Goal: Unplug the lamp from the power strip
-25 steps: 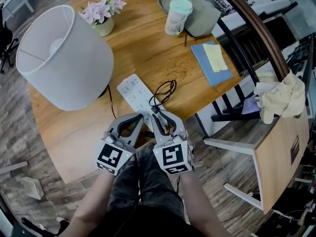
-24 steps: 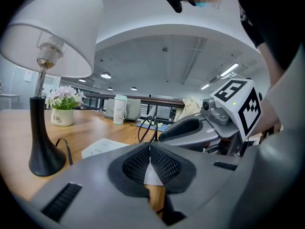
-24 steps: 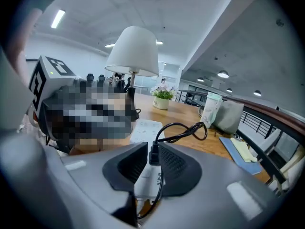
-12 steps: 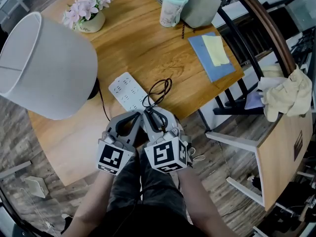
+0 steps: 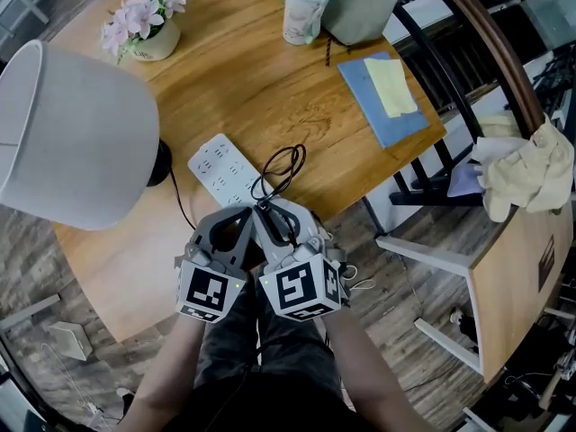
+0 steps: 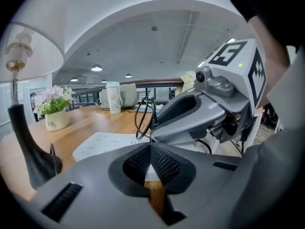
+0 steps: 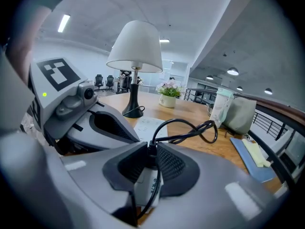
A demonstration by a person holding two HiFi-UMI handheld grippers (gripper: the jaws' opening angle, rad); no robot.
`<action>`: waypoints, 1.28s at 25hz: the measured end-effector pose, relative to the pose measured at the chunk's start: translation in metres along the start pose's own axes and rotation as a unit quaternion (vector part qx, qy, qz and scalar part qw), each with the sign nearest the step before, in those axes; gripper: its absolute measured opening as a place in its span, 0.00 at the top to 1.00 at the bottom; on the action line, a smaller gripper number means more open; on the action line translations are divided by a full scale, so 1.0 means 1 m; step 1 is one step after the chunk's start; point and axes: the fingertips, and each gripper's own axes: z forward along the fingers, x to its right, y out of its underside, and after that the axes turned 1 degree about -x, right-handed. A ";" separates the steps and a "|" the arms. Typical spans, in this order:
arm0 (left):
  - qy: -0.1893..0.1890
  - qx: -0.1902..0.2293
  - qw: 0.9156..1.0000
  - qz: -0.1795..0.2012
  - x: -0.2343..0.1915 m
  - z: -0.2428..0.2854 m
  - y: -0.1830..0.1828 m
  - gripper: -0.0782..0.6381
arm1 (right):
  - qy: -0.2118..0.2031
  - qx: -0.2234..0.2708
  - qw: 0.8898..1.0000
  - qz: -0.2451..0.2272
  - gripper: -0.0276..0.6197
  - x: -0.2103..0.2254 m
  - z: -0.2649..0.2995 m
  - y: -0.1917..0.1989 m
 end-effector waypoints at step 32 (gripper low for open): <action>-0.002 -0.042 0.998 -0.036 0.001 0.003 0.003 0.90 | -0.007 -0.015 1.000 0.016 0.86 0.004 -0.003 -0.002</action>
